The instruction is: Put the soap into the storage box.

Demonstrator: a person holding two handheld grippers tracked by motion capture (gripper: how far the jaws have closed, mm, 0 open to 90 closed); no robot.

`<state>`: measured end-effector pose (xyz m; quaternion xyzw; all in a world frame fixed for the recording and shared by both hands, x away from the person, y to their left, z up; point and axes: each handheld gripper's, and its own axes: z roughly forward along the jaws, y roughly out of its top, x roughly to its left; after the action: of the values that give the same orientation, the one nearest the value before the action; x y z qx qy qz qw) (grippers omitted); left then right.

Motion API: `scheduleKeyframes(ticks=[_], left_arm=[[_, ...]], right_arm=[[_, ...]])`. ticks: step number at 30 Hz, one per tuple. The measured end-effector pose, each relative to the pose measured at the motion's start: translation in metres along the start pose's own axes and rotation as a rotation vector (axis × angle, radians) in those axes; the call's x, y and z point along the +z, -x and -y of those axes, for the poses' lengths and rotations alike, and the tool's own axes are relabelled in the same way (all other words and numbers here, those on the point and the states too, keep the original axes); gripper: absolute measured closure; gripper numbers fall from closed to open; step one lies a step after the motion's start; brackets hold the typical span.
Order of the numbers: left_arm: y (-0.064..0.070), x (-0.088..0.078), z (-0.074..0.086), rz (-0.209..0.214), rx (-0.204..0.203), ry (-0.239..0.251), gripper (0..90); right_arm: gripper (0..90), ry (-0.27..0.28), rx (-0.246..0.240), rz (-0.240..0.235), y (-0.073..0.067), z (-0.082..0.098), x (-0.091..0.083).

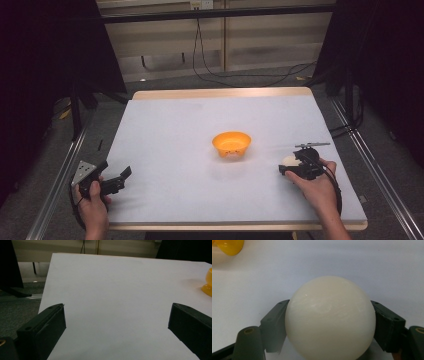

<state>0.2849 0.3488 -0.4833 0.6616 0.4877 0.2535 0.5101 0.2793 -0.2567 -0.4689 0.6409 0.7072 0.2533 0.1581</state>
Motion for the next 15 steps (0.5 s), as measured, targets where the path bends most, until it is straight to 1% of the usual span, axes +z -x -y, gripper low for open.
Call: scheduleKeyframes(ticks=[4,7,8,9,11,12,13,14,15], left_arm=[[-0.0003,-0.0006,0.0,0.003,0.006,-0.004,1.1],[-0.0004,-0.0008,0.0,0.0,0.009,-0.002,1.2],[0.0,0.0,0.0,0.006,-0.005,0.001,1.1],[0.0001,0.0002,0.0,0.002,-0.007,0.001,1.1],[0.0001,0.0,0.0001,0.005,-0.004,0.001,1.2],[-0.0002,-0.0007,0.0,0.004,0.007,-0.004,1.2],[-0.0004,-0.0008,0.0,0.002,0.01,-0.003,1.1],[-0.0002,-0.0005,0.0,-0.001,0.002,0.001,1.1],[-0.0007,-0.0004,-0.0001,-0.001,0.005,0.001,1.1]], right_arm=[[23.7,0.002,-0.005,0.002,0.0013,-0.0002,-0.0003],[23.7,0.008,0.009,-0.001,0.0025,-0.0006,-0.0014],[23.7,0.007,0.011,-0.002,0.0034,-0.0008,-0.0017],[23.7,0.006,0.016,-0.003,0.0035,-0.001,-0.0021],[23.7,0.005,0.026,-0.013,0.0041,-0.0027,-0.0043],[23.7,0.005,0.026,-0.013,0.0041,-0.0027,-0.0043],[23.7,0.009,0.021,-0.011,0.0048,-0.0034,-0.0046],[23.7,0.007,0.021,-0.012,0.0045,-0.0041,-0.0051],[23.7,0.008,0.019,-0.011,0.0043,-0.0047,-0.0053]])
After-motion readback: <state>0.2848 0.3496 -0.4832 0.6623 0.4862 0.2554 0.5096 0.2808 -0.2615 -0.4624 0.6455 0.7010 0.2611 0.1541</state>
